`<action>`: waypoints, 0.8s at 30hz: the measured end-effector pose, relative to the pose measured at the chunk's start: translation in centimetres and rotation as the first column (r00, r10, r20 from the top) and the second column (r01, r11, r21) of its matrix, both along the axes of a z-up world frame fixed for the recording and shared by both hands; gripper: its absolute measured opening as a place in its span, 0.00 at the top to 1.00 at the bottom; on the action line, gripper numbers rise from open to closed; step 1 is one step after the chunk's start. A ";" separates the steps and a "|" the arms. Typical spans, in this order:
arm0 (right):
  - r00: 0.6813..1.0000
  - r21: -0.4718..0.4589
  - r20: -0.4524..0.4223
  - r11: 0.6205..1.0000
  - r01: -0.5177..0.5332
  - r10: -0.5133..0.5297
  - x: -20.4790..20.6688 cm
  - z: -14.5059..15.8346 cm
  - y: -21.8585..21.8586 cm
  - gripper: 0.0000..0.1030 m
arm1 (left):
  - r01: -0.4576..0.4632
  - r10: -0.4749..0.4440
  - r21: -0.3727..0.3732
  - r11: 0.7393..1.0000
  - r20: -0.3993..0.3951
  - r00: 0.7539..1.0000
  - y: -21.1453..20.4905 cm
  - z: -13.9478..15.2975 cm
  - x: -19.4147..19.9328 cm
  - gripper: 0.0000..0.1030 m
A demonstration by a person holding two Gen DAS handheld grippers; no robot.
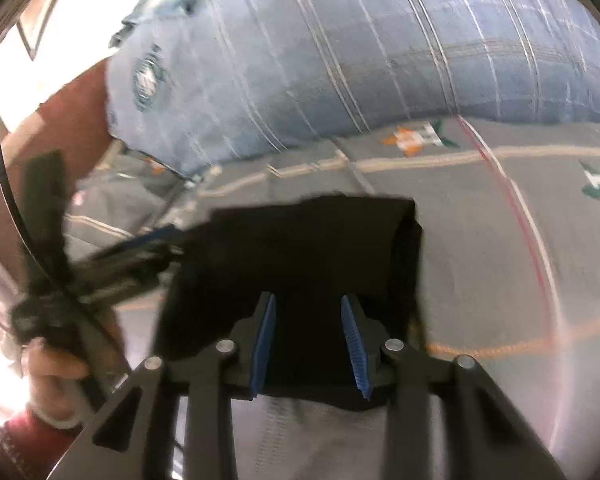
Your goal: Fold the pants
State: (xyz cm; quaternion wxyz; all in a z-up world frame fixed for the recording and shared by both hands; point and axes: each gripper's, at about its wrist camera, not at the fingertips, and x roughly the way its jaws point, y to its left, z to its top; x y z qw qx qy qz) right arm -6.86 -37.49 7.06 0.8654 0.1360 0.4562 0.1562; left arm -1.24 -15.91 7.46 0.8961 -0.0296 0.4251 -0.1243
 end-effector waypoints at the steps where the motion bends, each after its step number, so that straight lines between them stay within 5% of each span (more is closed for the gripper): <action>1: 1.000 0.011 0.003 1.000 0.005 -0.005 -0.1 0.1 -0.1 0.67 | -0.003 0.003 0.002 1.000 -0.008 1.000 0.0 -0.3 -0.1 0.23; 24: 0.989 -0.098 0.135 0.992 0.075 -0.061 -2.5 3.7 0.1 0.51 | -0.027 0.026 0.012 1.000 0.043 0.999 -0.9 1.4 -2.6 0.23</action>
